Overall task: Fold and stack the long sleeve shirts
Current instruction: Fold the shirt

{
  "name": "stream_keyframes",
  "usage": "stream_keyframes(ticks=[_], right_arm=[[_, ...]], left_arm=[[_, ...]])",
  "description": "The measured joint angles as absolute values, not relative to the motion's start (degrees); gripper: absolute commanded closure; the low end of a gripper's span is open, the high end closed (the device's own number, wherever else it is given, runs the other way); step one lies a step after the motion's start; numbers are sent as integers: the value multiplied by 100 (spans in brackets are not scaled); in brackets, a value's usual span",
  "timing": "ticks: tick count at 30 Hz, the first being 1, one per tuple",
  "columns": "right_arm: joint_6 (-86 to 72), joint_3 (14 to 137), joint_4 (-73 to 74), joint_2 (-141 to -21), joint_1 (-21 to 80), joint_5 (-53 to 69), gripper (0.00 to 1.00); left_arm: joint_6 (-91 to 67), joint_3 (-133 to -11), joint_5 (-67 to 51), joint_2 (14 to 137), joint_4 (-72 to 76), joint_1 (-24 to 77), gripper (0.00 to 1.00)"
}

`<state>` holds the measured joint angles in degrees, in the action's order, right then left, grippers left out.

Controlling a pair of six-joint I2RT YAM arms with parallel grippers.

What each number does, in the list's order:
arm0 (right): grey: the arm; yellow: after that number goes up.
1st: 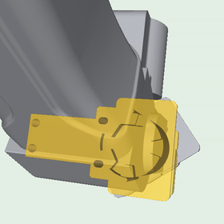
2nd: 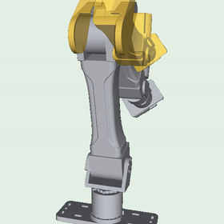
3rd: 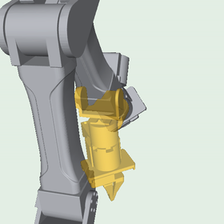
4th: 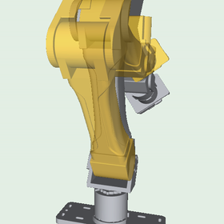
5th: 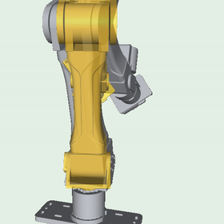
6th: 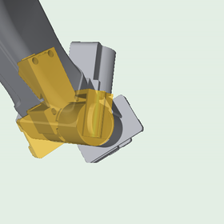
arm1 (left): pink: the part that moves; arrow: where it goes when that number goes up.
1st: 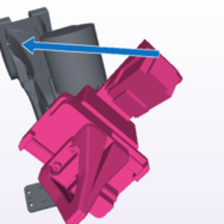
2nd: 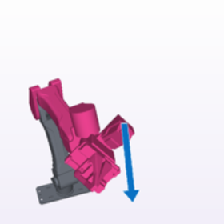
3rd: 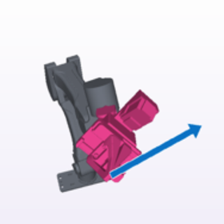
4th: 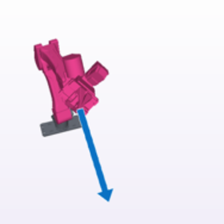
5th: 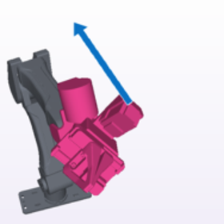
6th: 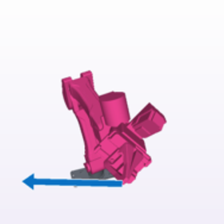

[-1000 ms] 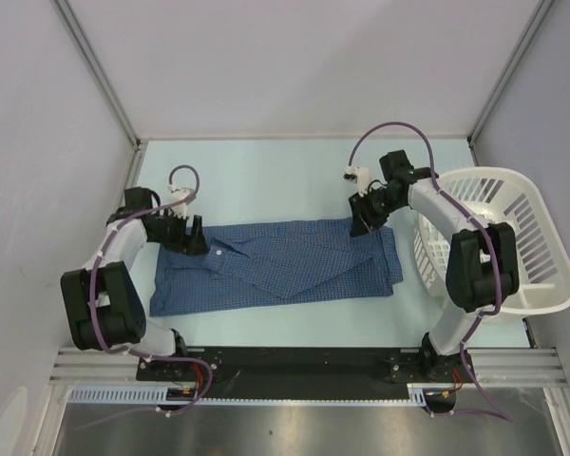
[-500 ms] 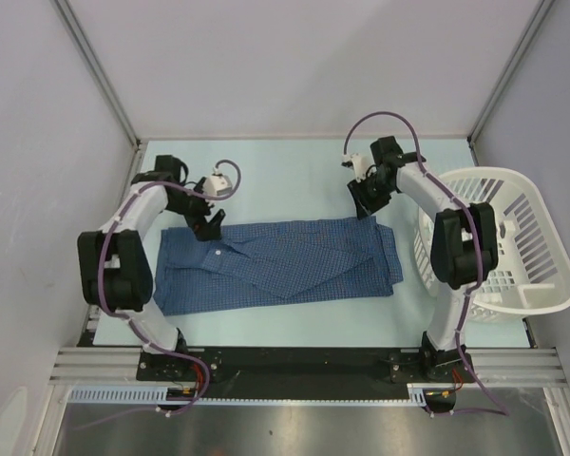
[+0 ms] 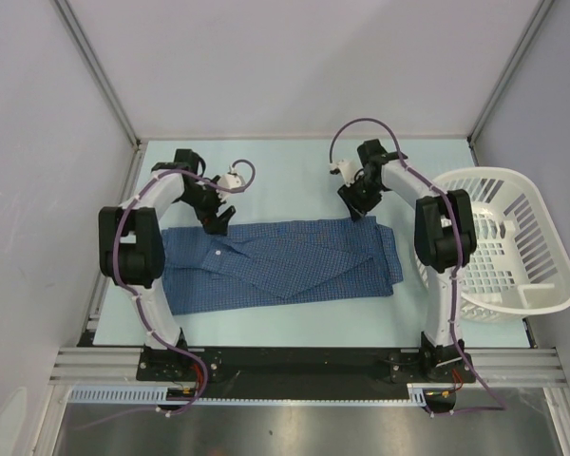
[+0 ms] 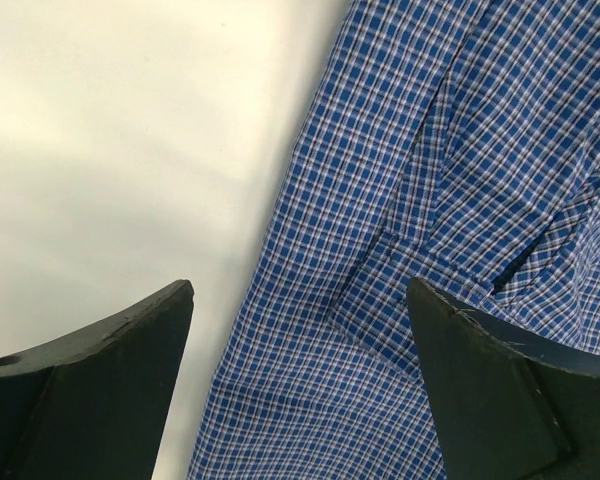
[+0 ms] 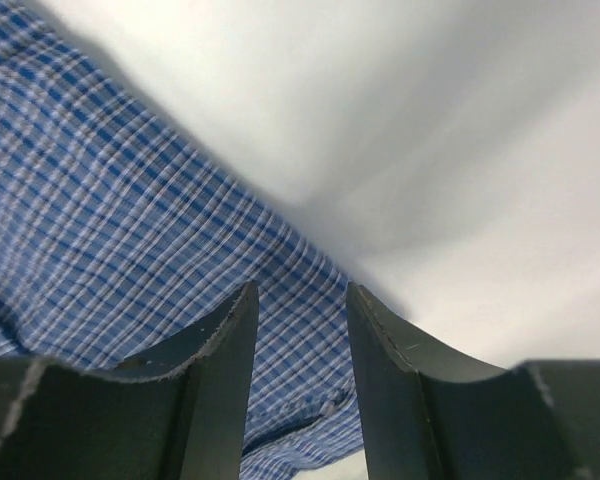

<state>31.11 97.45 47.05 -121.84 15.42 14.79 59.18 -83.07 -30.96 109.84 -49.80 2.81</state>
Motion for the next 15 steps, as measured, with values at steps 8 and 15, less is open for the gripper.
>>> stream_keyframes(ticks=[8, 15], right_arm=[[3621, 9933, 4834, -12510, 1570, 1267, 61], [4125, 10232, 5304, -12737, 1627, 1253, 100]], left_arm=[[5918, -8307, -3033, 10984, -4984, 95, 7], [5813, -8278, -3135, 10984, -4786, -143, 7]])
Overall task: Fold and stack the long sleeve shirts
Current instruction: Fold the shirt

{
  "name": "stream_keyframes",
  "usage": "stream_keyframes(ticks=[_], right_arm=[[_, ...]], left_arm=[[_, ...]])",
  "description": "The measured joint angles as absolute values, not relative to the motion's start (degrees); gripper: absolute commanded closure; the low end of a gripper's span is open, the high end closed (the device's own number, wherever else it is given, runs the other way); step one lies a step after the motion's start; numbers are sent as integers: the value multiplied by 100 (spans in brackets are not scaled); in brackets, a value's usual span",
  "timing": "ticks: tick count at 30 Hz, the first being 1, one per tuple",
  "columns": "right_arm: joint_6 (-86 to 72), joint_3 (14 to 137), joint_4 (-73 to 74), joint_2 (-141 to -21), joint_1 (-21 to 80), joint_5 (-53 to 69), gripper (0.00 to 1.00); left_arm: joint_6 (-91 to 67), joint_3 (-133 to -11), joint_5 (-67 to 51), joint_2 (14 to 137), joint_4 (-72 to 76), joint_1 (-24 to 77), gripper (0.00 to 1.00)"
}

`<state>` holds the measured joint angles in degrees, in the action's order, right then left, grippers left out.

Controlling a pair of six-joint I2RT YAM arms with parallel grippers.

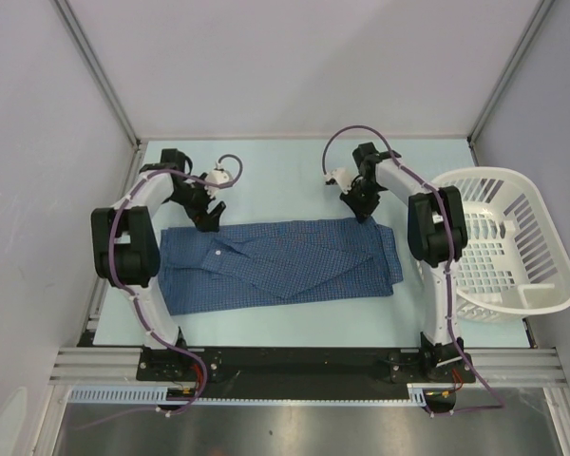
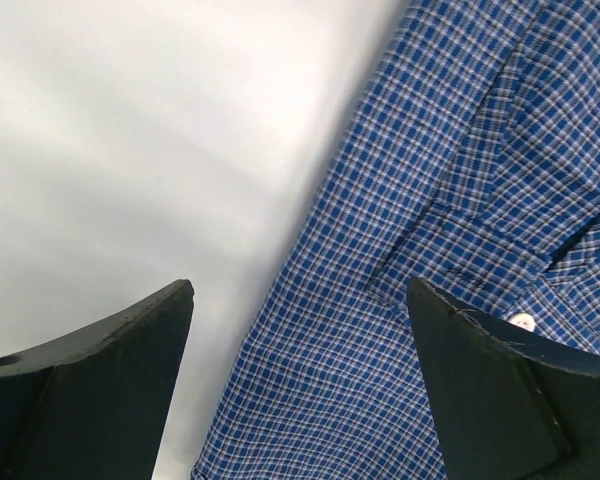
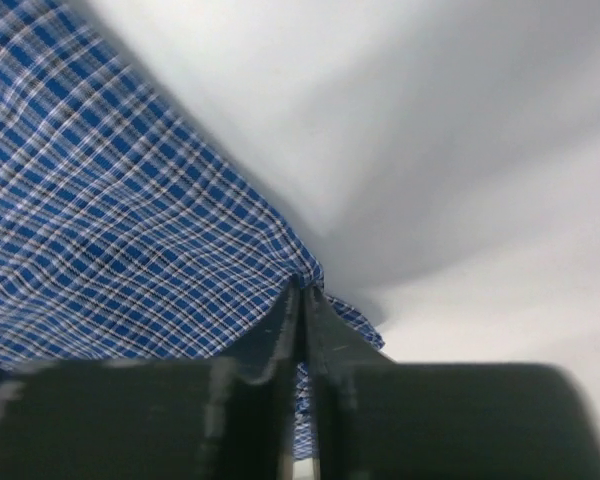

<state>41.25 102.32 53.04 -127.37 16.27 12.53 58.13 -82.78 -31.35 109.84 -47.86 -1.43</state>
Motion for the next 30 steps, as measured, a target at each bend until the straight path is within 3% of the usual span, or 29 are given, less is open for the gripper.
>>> stream_keyframes(ticks=[8, 21, 23, 24, 25, 27, 30], right_arm=[[3942, 10820, 5288, -13082, 1776, 768, 100], [3310, 12396, 2086, -14261, 2137, -427, 100], [3273, 12724, 1592, -14527, 2252, -534, 91], [3253, 12895, 1413, -14654, 2318, -589, 72], [3221, 13032, 1273, -14744, 2375, -631, 63], [3164, 13093, 1083, -14765, 2460, -709, 53], [3044, 12969, 891, -14597, 2541, -731, 46]], left_arm=[[5413, -7933, -3326, 10855, -4488, -539, 6], [4781, -7564, -3256, 10217, -4298, -945, 5], [4641, -7564, -3179, 10193, -4259, -950, 5], [4556, -7564, -3140, 10186, -4244, -950, 5], [4499, -7564, -3114, 10186, -4237, -952, 5], [4386, -7564, -3026, 10186, -4224, -952, 5], [4311, -7564, -2993, 10186, -4206, -952, 5]])
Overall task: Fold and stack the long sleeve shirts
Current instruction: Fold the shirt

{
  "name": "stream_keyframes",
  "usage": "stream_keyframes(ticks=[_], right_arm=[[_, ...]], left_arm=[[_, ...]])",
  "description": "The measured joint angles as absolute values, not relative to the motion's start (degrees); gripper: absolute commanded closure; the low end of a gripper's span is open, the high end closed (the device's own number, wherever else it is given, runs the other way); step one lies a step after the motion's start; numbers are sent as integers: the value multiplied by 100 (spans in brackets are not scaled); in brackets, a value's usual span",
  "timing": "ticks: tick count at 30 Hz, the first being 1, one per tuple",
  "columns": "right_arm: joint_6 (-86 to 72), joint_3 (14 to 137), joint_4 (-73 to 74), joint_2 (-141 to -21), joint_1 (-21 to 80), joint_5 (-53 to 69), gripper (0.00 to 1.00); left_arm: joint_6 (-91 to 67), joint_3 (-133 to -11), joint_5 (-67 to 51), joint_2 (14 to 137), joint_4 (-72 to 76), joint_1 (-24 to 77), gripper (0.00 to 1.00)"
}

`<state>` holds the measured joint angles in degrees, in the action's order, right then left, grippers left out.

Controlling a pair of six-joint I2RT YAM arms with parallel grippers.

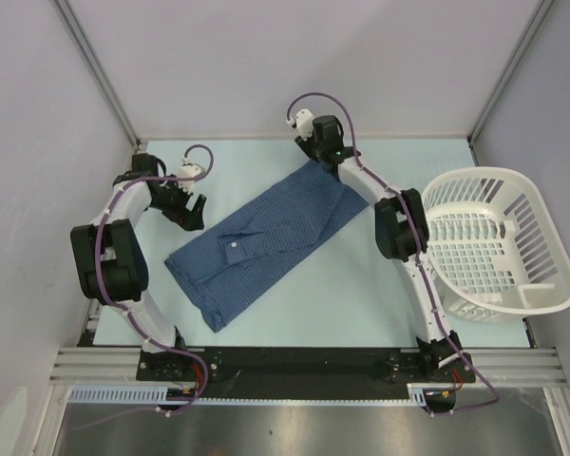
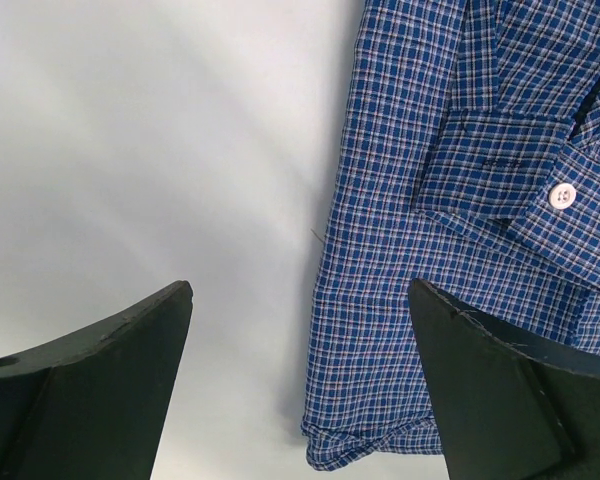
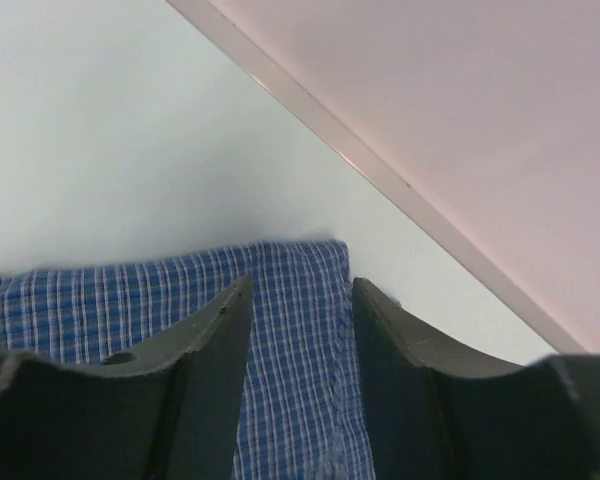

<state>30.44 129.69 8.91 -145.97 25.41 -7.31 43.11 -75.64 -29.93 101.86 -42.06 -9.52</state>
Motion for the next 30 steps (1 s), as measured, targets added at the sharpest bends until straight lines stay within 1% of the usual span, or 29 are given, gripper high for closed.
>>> stream_keyframes(ticks=[3, 4, 8, 9, 11, 12, 14, 16, 18, 22, 30], right_arm=[[2781, 12486, 1004, -14062, 2497, -705, 42], [2641, 12326, 1114, -13823, 2453, -679, 42], [1828, 11681, 1780, -12696, 2178, -484, 43], [1562, 11502, 1933, -12387, 2112, -384, 45], [1048, 11054, 2213, -11778, 1927, -40, 45], [812, 10853, 2309, -11550, 1855, 104, 46], [141, 10027, 2432, -10921, 1715, 454, 47], [-215, 9404, 2421, -10604, 1649, 569, 47], [-613, 8497, 2421, -10285, 1660, 646, 47], [-1194, 7647, 2519, -10243, 1688, 659, 47], [-2029, 7461, 2185, -10527, 1629, 744, 48]], left_arm=[[4272, -7553, -3000, 10186, -4174, -952, 6], [4250, -7531, -3009, 10186, -4141, -952, 6], [4252, -7411, -3013, 10186, -4106, -952, 9], [4270, -7380, -3009, 10186, -4110, -952, 10], [4344, -7352, -2998, 10189, -4132, -952, 12], [4388, -7352, -2987, 10189, -4152, -952, 15], [4473, -7352, -2958, 10200, -4187, -952, 18], [4552, -7352, -2926, 10228, -4257, -952, 22], [4591, -7352, -2904, 10285, -4322, -952, 24], [4619, -7352, -2888, 10377, -4431, -952, 27], [4611, -7347, -2862, 10394, -4504, -952, 30]])
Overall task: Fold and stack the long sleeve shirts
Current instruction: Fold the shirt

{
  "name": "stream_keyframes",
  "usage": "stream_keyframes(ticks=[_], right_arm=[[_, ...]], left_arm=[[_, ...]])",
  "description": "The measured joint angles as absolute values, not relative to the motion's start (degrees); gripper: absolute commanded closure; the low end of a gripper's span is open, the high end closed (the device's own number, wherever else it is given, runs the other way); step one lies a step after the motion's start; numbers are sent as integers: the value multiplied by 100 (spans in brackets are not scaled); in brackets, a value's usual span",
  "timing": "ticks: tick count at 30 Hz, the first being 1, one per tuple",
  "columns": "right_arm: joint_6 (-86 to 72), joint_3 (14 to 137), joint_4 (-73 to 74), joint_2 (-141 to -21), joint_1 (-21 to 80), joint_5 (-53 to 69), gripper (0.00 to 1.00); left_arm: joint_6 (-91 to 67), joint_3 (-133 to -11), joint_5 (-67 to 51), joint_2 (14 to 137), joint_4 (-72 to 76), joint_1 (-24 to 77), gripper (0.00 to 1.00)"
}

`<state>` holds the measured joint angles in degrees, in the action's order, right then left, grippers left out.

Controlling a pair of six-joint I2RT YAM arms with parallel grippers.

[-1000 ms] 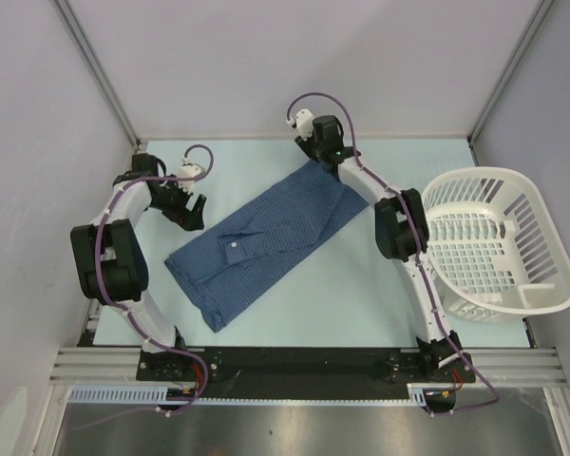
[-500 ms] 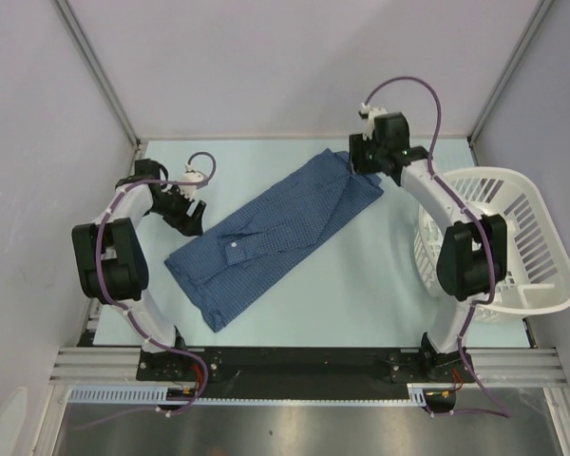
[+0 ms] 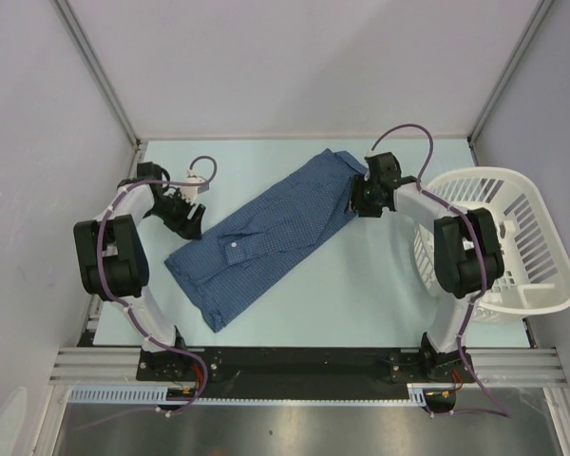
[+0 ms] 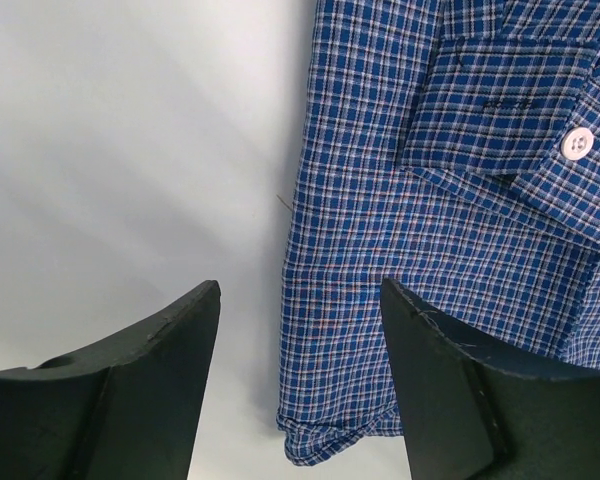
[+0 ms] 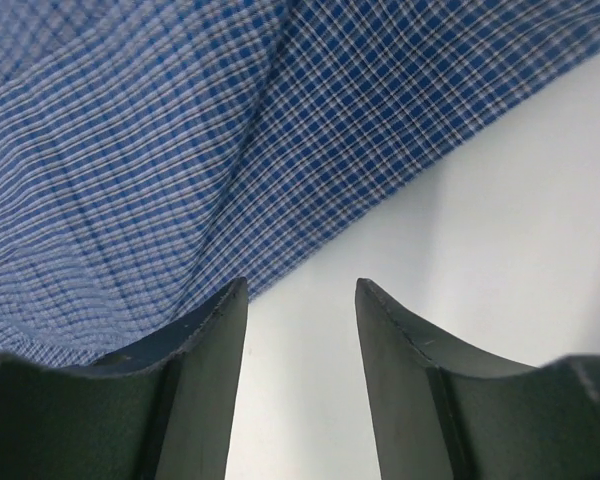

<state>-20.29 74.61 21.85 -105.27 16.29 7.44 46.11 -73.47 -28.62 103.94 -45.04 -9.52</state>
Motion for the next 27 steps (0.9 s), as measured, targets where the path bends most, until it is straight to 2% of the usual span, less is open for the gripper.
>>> stream_keyframes(ticks=[9, 13, 16, 17, 19, 20, 23, 27], right_arm=[[-2259, 7887, 1933, -11485, 1518, 913, 53], [-2303, 8044, 1885, -11686, 1514, 939, 64], [-2327, 8156, 1874, -11795, 1514, 939, 80], [-2331, 8187, 1870, -11828, 1511, 937, 91], [-2324, 8256, 1879, -11902, 1511, 937, 100], [-2314, 8313, 1898, -11955, 1509, 947, 100], [-2250, 8584, 1970, -12134, 1507, 939, 100], [-2038, 9229, 2027, -12554, 1507, 906, 100]], left_arm=[[4523, -7148, -2880, 10471, -4515, -952, 32], [4445, -7091, -2917, 10560, -4510, -952, 37], [4421, -7083, -2915, 10663, -4508, -952, 53], [4403, -7083, -2910, 10711, -4504, -952, 64], [4377, -7083, -2904, 10809, -4497, -952, 76], [4397, -7085, -2904, 10833, -4473, -952, 85], [4451, -7032, -2917, 10838, -4501, -952, 98], [4626, -6698, -3013, 10619, -4392, -915, 100]])
